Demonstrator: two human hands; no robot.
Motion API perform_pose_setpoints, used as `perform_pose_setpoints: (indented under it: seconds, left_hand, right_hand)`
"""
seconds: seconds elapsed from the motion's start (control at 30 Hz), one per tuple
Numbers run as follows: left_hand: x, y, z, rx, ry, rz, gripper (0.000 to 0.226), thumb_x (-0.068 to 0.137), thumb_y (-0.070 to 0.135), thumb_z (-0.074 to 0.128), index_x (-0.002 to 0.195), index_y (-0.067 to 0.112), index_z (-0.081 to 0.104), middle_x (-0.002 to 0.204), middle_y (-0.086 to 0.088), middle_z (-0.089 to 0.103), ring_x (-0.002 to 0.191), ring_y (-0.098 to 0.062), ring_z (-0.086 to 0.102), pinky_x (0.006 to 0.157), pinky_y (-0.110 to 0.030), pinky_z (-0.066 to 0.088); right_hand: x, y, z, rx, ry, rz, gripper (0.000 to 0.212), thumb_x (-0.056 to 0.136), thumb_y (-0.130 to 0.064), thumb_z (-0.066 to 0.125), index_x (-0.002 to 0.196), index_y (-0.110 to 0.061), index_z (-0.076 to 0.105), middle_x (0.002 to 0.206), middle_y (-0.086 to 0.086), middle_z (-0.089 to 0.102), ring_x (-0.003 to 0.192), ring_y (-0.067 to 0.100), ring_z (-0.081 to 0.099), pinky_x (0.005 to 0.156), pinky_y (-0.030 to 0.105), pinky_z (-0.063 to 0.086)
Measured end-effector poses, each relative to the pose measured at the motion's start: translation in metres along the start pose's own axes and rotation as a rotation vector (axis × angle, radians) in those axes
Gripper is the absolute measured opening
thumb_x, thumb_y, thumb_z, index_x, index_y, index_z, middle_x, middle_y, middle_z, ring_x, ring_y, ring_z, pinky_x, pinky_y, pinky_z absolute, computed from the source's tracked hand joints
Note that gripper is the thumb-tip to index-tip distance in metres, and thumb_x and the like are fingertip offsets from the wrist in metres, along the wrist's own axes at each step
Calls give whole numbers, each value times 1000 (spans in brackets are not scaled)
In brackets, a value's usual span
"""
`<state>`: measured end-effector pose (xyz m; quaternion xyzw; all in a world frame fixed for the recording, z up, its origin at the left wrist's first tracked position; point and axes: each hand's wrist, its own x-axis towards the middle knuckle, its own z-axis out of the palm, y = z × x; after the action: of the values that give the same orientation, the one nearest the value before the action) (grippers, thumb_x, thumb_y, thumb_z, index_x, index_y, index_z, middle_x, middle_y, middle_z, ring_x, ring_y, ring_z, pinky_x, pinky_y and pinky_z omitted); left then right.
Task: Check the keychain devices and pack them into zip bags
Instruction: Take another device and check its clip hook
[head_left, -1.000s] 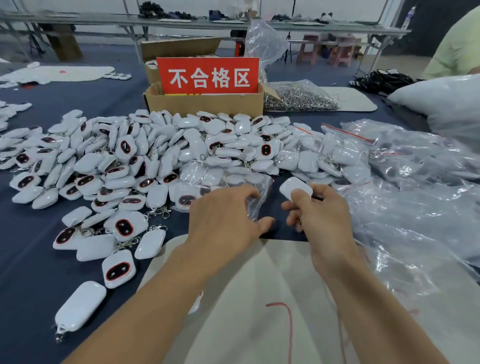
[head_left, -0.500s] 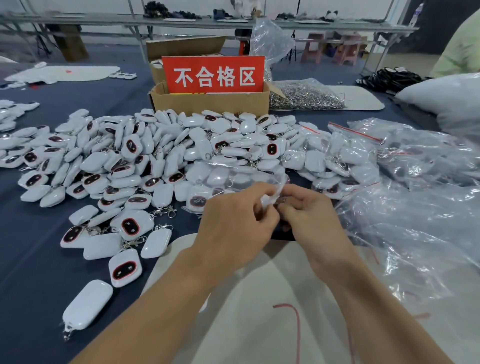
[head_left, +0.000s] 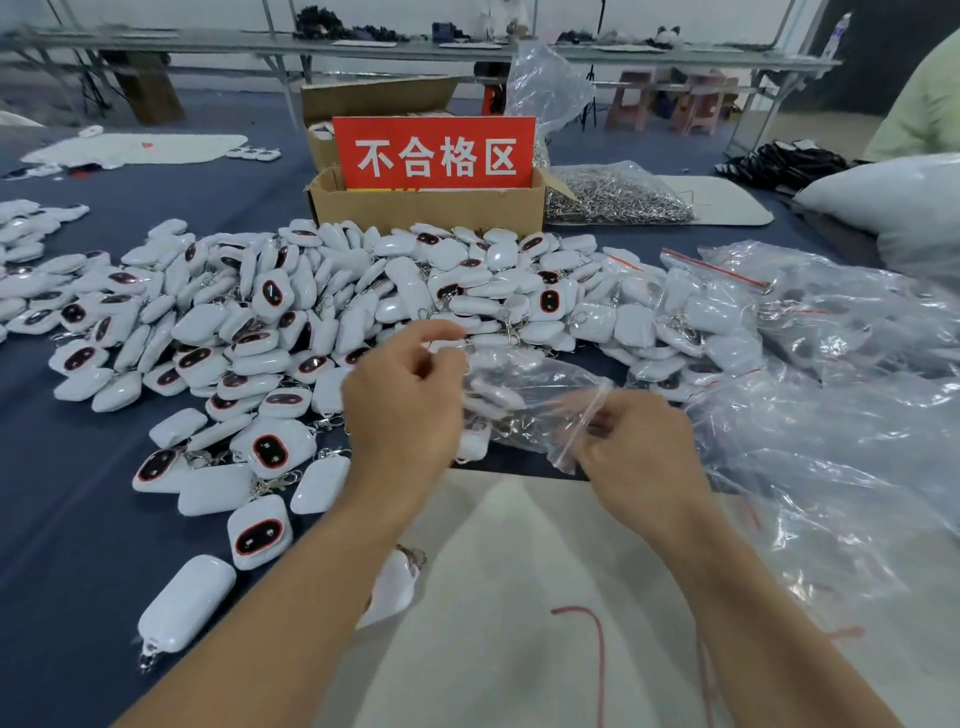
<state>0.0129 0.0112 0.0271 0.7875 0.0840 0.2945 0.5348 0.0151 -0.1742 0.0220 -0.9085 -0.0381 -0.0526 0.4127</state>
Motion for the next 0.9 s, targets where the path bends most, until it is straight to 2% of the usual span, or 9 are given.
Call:
perform_pose_setpoints:
  seconds: [0.13, 0.27, 0.33, 0.43, 0.5, 0.57, 0.63, 0.77, 0.9]
  left_hand:
    - [23, -18, -16, -36, 97, -298, 35, 78, 26, 53, 84, 53, 74, 53, 13, 63, 40, -2, 43, 45, -23, 38]
    - [24, -19, -19, -25, -5, -285, 29, 77, 26, 61, 84, 50, 75, 69, 19, 70, 49, 2, 54, 50, -24, 47]
    - [19, -18, -14, 0, -149, -150, 29, 82, 19, 66, 86, 45, 76, 74, 20, 71, 56, 3, 60, 48, -14, 47]
    - [12, -16, -9, 189, -390, 27, 36, 82, 13, 73, 98, 44, 77, 90, 25, 73, 86, 8, 65, 67, -3, 45]
    - [12, -14, -10, 286, -547, 80, 48, 81, 16, 75, 117, 47, 72, 107, 26, 72, 100, 9, 62, 77, 2, 41]
    - [15, -14, -15, 355, -735, 113, 70, 77, 24, 78, 138, 50, 56, 123, 27, 65, 106, 8, 59, 86, -2, 41]
    - [18, -13, -20, 407, -883, 109, 93, 71, 26, 78, 151, 51, 38, 135, 25, 56, 114, 2, 57, 94, -12, 43]
    - [26, -20, -28, 298, -868, 27, 102, 64, 19, 80, 151, 52, 37, 144, 27, 55, 124, 2, 56, 100, -13, 44]
    - [31, -29, -29, 157, -630, -70, 77, 71, -1, 67, 136, 40, 60, 114, 21, 74, 109, -3, 68, 91, -20, 55]
  right_hand:
    - [-3, -2, -7, 80, 326, 123, 29, 83, -17, 68, 62, -36, 71, 61, -24, 67, 67, -3, 64, 54, 18, 43]
    - [-8, -9, -8, 241, 543, 107, 22, 83, -17, 60, 73, -34, 72, 64, -22, 66, 64, 1, 62, 61, 19, 44]
    - [-11, -11, -5, 284, 483, 33, 22, 86, -19, 61, 89, -36, 74, 78, -17, 70, 73, 3, 65, 74, 24, 53]
    - [-12, -9, 3, 136, 186, -30, 41, 91, -32, 66, 130, -45, 62, 119, -12, 62, 109, 15, 62, 96, 38, 52]
    - [-12, -7, 7, 19, -43, -45, 56, 92, -39, 69, 144, -46, 51, 136, -15, 51, 132, 11, 48, 103, 23, 41]
    - [-13, -6, 9, -161, -156, -75, 62, 92, -39, 69, 150, -37, 49, 146, -11, 50, 142, 12, 39, 112, 22, 34]
    - [-12, -6, 9, -264, -147, -67, 61, 93, -38, 67, 151, -31, 49, 144, -10, 53, 139, 18, 43, 117, 38, 34]
    - [-13, -9, 11, -396, -49, -21, 53, 95, -42, 61, 147, -35, 52, 142, -12, 56, 139, 13, 45, 118, 38, 24]
    - [-13, -10, 8, -505, 28, 64, 47, 95, -47, 56, 141, -35, 59, 133, -6, 67, 132, 16, 52, 117, 37, 23]
